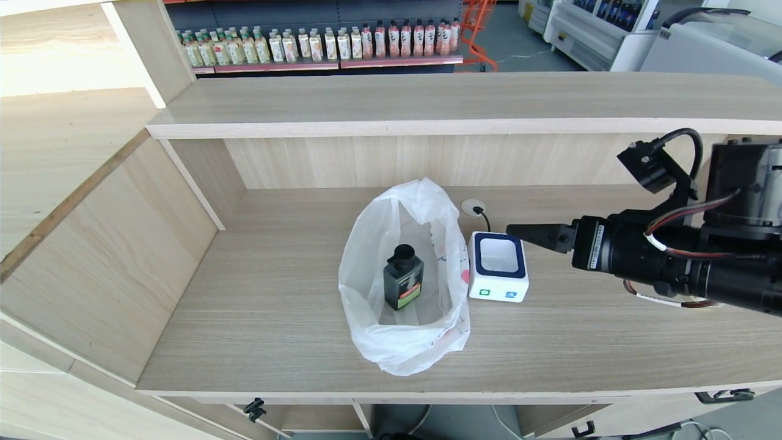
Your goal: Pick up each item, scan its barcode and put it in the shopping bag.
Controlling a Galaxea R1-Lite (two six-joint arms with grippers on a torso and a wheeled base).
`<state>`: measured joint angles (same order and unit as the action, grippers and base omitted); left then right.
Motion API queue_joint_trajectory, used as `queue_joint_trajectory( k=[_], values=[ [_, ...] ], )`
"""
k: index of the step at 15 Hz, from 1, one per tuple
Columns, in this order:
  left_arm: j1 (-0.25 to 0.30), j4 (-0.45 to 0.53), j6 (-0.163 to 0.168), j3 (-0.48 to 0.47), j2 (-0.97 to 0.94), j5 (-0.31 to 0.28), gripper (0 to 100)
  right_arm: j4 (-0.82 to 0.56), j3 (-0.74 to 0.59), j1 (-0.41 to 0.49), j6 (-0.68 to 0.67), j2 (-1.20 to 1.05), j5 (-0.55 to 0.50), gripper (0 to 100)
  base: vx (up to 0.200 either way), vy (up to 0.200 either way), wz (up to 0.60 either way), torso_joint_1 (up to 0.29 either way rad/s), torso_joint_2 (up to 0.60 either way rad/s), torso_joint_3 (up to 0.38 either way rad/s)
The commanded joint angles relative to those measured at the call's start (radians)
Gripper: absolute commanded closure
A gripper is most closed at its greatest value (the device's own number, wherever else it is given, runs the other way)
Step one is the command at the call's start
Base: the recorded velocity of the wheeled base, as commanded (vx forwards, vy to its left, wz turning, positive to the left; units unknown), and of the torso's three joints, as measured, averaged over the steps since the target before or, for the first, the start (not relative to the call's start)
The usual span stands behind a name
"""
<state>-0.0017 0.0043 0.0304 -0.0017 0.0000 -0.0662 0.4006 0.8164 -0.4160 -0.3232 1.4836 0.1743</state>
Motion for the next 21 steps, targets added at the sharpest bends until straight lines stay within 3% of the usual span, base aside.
queue_joint_trajectory(
  k=[1,21],
  values=[
    [0.0,0.0,0.0,0.0,0.002,0.0,0,0.001,-0.033,0.022,0.001,-0.04,0.001,0,0.0,0.0,0.0,0.0,0.0,0.0],
    [0.0,0.0,-0.003,0.0,0.002,0.0,0,0.0,-0.088,0.039,0.0,-0.017,0.001,0,0.0,-0.18,0.0,0.0,0.0,0.003]
  ],
)
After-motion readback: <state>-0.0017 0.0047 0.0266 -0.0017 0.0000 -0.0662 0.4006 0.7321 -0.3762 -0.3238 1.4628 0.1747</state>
